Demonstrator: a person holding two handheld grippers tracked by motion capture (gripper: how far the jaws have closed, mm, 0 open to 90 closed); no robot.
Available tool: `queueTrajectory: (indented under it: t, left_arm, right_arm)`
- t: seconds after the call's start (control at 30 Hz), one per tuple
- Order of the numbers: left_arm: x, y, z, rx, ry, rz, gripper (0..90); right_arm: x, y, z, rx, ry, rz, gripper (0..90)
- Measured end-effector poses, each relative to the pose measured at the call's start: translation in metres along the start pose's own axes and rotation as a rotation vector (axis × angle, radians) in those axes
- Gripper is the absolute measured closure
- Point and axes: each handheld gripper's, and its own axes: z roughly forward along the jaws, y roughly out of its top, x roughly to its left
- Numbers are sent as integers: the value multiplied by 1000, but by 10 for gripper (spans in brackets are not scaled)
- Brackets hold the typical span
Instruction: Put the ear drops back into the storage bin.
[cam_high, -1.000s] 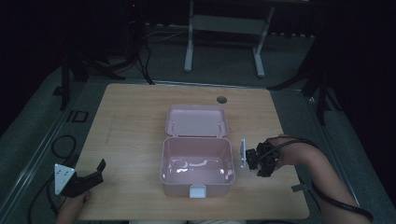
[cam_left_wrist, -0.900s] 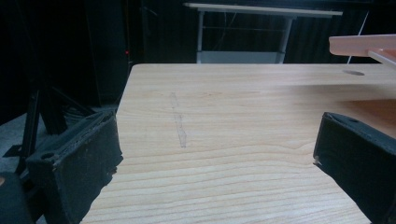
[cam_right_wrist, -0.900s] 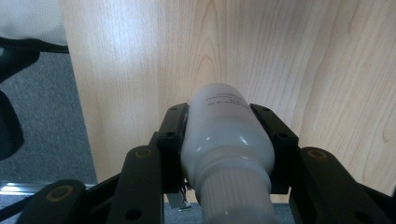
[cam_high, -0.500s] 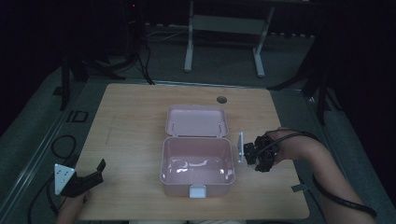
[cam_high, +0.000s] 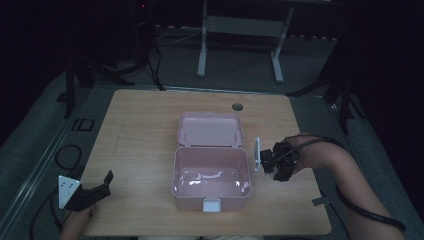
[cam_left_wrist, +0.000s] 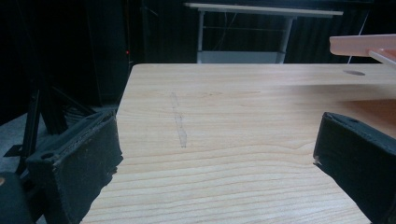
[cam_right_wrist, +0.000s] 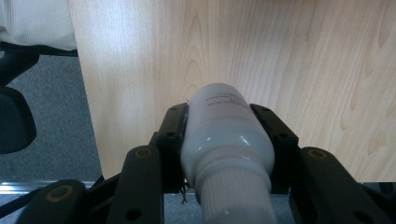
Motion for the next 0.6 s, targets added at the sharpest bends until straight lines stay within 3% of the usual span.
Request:
queueTrajectory:
  t: [0.6]
  left_arm:
    - [0, 0, 0, 0, -1, -1, 10]
  right_arm:
    - [-3, 18, -14, -19, -12, -21, 593]
